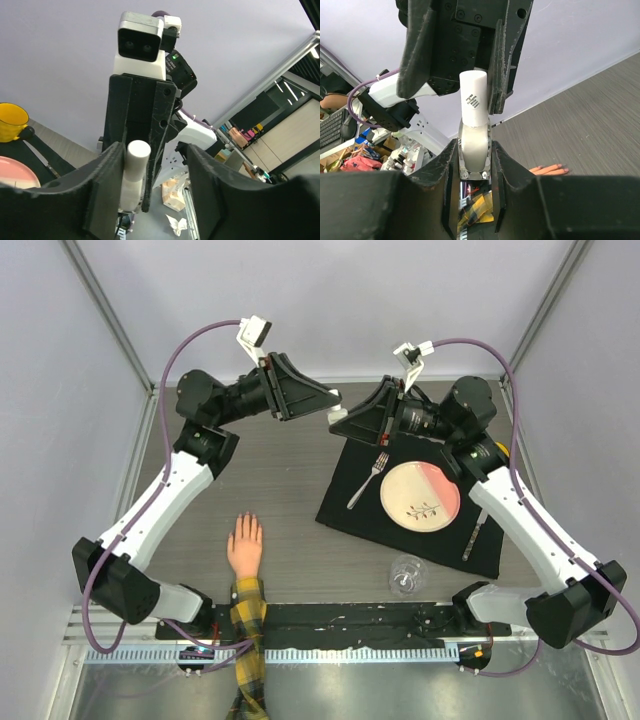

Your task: Paint the nails

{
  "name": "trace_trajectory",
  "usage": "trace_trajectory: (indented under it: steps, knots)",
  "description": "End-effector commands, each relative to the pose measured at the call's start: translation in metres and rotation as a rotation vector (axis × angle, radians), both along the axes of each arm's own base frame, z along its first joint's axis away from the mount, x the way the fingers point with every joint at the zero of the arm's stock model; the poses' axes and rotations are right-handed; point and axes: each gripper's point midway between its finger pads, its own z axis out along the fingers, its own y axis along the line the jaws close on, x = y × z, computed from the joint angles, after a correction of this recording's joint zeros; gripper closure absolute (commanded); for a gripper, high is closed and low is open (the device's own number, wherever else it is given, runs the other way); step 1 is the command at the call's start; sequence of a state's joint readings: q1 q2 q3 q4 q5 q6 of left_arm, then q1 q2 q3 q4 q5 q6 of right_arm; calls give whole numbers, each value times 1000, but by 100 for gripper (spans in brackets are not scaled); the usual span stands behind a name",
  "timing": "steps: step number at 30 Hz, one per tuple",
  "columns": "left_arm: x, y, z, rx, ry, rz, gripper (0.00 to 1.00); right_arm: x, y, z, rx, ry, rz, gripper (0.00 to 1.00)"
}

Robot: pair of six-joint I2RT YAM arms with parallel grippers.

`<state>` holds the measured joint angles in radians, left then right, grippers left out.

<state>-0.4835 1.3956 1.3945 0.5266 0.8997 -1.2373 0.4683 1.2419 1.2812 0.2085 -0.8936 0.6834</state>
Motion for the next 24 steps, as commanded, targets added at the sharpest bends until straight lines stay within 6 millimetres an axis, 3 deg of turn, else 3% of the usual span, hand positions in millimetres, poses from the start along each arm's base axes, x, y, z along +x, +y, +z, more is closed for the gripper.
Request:
trace_trajectory:
  steps: [1,6,8,9,10,11,12,13,14,15,16,21,24]
  knots:
    - [-14,3,20,-29,-86,-32,51,-4,-3,15,26,-53,-3,100]
    - [-8,-1,15,10,-80,-9,62,3,-4,14,7,-75,-48,100]
    - [-6,-3,13,43,-96,21,72,13,-7,9,-35,-91,-106,100]
    - [-7,-4,14,56,-105,36,81,17,-9,8,-55,-102,-142,100]
    - [-4,-4,5,112,-45,65,100,31,-12,-8,-120,-54,-242,100]
    - [18,-2,2,145,-94,223,100,37,-15,1,-156,-85,-323,100]
    - [19,-6,-4,197,-92,301,100,53,-24,-5,-263,-178,-464,100]
    - [23,3,-16,304,-65,440,100,85,-64,-25,-445,-136,-840,100]
    - [28,5,-22,387,-163,556,100,58,-43,-12,-487,-212,-896,100]
    - [32,7,-25,444,-155,751,100,48,-41,-9,-580,-340,-938,100]
    - [31,4,-30,459,-155,771,100,44,-36,2,-555,-376,-976,100]
    - [25,-19,-33,401,-91,678,100,33,-13,9,-470,-428,-894,100]
    - [22,-21,-29,369,-90,663,100,24,-10,10,-426,-453,-842,100]
